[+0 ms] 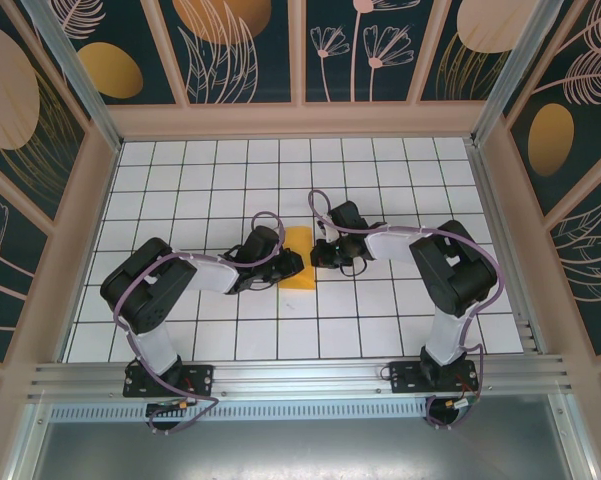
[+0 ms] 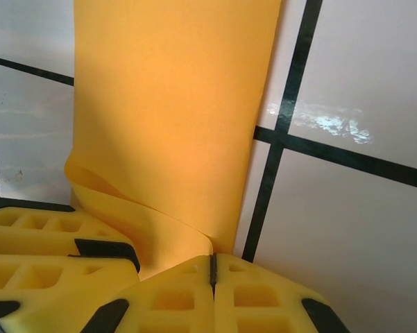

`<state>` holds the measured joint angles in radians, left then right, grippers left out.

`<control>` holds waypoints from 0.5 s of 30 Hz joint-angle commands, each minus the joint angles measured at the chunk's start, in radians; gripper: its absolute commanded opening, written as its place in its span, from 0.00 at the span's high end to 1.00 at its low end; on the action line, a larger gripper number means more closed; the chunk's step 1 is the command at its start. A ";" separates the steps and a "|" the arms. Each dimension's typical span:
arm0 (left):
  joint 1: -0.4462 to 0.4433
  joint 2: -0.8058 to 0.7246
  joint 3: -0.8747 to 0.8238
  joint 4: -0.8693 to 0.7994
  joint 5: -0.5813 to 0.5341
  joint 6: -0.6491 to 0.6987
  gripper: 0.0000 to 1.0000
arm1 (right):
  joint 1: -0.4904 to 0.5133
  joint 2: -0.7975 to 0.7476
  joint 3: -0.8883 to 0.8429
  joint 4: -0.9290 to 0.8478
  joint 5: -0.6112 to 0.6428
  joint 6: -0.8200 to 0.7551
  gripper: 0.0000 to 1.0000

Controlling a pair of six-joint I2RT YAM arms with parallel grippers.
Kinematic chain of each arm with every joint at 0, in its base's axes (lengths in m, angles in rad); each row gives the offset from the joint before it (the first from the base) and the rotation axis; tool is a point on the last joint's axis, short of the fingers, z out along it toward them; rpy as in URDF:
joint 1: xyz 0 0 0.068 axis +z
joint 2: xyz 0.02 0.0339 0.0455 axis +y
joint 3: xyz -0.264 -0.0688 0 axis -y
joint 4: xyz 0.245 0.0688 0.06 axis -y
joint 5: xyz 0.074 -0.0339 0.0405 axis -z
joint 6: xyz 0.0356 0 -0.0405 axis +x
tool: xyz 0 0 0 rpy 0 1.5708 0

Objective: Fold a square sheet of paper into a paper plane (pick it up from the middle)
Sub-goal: Fold the triangle a second time at the center of the table.

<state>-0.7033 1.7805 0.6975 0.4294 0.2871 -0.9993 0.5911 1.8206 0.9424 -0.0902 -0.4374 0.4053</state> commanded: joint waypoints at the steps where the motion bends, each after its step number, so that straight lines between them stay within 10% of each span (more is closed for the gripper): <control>1: -0.007 0.021 -0.013 -0.023 -0.006 0.013 0.80 | 0.005 0.016 0.023 -0.036 0.036 0.014 0.92; 15: -0.007 0.019 -0.007 -0.021 -0.009 0.014 0.76 | 0.005 0.018 0.013 -0.039 0.062 0.020 0.93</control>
<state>-0.7036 1.7832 0.6968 0.4339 0.2871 -0.9993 0.5930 1.8206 0.9447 -0.0948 -0.4221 0.4095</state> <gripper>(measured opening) 0.240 0.070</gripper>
